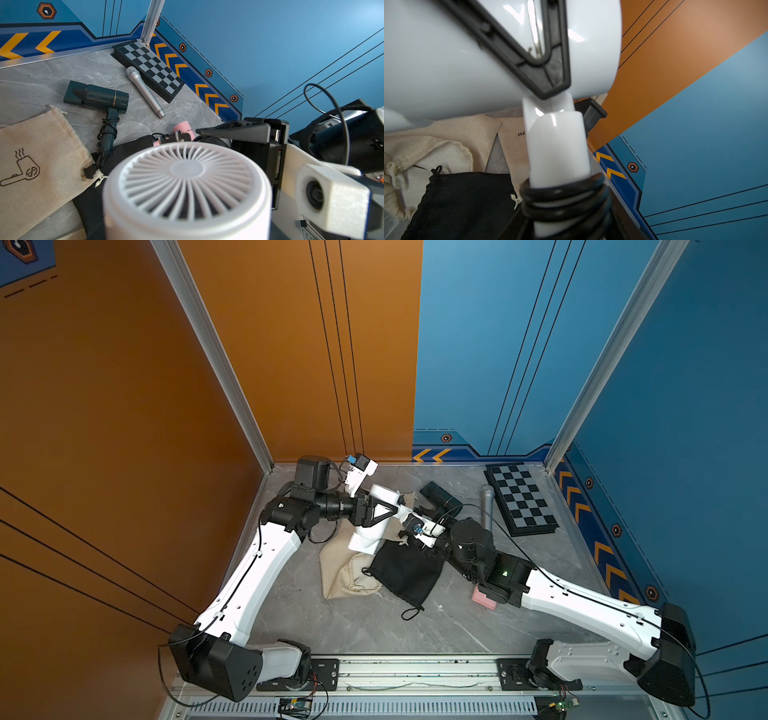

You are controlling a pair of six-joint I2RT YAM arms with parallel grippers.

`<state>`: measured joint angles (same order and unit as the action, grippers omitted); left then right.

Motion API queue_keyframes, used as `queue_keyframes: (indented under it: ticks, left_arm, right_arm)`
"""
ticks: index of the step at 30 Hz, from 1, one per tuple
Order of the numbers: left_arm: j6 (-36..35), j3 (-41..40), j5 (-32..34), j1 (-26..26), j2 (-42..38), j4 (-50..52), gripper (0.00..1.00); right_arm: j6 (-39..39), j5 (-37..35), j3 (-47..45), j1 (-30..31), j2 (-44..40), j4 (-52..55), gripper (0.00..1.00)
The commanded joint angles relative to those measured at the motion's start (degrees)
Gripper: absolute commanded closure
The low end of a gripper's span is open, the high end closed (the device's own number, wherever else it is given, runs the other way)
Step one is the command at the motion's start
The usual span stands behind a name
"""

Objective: Pack away hair dryers
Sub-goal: Fold the hair dryer.

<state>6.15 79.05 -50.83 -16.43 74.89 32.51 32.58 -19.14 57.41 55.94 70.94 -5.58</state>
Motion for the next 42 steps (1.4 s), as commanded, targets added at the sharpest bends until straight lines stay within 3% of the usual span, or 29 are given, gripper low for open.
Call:
queue_keyframes:
  ticks: [1,9,15,20,27,31,42]
  left_arm:
    - [3.3,-1.2,1.8,0.9,-2.1,-5.0,0.69]
    - [10.9,-5.4,7.6,0.8,-3.7,-20.3,0.71]
    - [11.2,-8.7,15.0,-2.4,-4.5,-28.5,0.72]
    - [11.5,-12.2,21.0,-5.3,-5.4,-34.6,0.72]
    - [14.3,-16.0,25.4,-7.6,-6.0,-41.6,0.72]
    - [15.3,-17.7,28.2,-8.1,-6.5,-44.8,0.73]
    - [16.4,-19.6,34.7,-10.6,-8.3,-49.4,0.73]
  right_arm:
    - [-5.2,-1.5,3.7,-0.5,0.5,-5.2,0.62]
    - [-23.3,-6.9,6.1,1.4,2.5,-4.8,0.63]
    - [-43.3,-17.7,12.3,5.9,7.5,0.9,0.62]
    - [-55.9,-22.5,13.5,8.1,10.3,0.0,0.64]
    - [-63.2,-19.5,12.0,6.8,8.8,-5.3,0.59]
    - [-73.6,-14.2,12.2,4.6,9.5,-5.7,0.57]
    - [-85.2,-13.2,9.5,4.8,10.5,-13.1,0.53]
